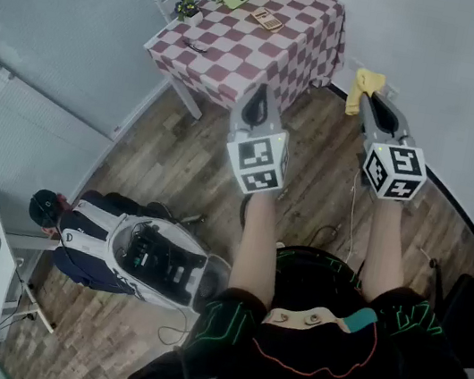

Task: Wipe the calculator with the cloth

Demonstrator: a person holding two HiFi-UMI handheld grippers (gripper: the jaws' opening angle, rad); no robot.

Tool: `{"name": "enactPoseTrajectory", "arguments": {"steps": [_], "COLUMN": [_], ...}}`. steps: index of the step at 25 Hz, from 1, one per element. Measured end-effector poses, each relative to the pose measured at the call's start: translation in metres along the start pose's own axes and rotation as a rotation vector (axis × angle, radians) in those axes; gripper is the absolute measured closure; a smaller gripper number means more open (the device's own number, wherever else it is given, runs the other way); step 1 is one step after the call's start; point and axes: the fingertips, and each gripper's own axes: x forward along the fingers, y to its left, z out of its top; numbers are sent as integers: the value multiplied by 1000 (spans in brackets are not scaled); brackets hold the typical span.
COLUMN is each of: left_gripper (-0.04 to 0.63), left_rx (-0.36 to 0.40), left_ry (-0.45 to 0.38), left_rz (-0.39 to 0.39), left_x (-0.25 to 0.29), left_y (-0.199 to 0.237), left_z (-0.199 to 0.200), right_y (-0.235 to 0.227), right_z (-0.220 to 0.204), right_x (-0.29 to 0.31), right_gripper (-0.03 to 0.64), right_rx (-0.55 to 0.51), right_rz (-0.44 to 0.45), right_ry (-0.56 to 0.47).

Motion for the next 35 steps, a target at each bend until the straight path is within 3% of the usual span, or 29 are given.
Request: {"name": "enactPoseTrajectory", "arguments": {"steps": [7,14,19,28,35], "left_gripper": [584,584,584,586,584], "left_rx": [-45,-60,-67,-62,-72], "left_ry": [-24,3,16,39,163], "left_rz": [-70,-96,-55,5,68], "left_x": [-8,-8,3,54,105], "left_y": [-5,-2,27,47,61], "left_z": [9,-1,-5,-19,-69], "right_y": [9,-3,3,-26,-49], "right_z": [-11,-14,-9,-12,-57], "right_x": [-18,-17,5,61,123], "right_gripper": [580,580,580,580,580], "right_rx": [-64,-37,-45,-19,32], "right_rz": [-79,-130,-109,-88,-22], "right_ry": [56,70,59,57,136]}}
